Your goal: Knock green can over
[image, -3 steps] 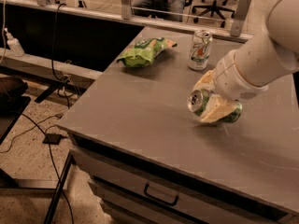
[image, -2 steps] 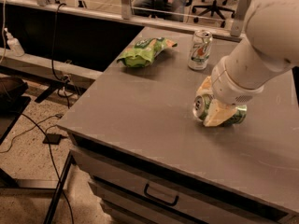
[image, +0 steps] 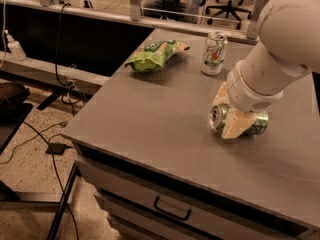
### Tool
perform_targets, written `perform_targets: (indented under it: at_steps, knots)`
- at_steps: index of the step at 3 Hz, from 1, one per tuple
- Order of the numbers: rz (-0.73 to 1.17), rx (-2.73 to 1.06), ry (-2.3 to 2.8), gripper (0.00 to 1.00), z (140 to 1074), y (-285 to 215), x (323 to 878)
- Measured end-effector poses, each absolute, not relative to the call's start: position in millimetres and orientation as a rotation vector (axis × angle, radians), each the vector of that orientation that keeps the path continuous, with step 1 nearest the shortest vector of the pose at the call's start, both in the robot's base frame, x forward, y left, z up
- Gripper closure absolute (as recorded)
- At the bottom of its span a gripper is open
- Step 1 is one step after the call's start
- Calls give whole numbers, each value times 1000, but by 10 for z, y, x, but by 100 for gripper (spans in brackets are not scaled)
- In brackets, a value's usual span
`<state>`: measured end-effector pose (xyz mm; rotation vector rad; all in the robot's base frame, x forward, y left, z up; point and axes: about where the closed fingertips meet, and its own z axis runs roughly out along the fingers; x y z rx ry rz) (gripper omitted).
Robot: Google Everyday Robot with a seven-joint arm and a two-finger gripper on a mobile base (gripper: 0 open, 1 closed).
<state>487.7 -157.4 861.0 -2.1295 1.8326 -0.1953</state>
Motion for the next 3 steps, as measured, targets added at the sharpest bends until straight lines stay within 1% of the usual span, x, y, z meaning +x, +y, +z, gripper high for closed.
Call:
perform_targets:
  at_steps: [1, 2, 3]
  knots:
    - [-196, -2131, 1831, 0, 8612, -1569, 4874]
    - [-196, -2131, 1831, 0, 8612, -1568, 4874]
    - [-128, -2096, 1876, 0, 8603, -1695, 4876]
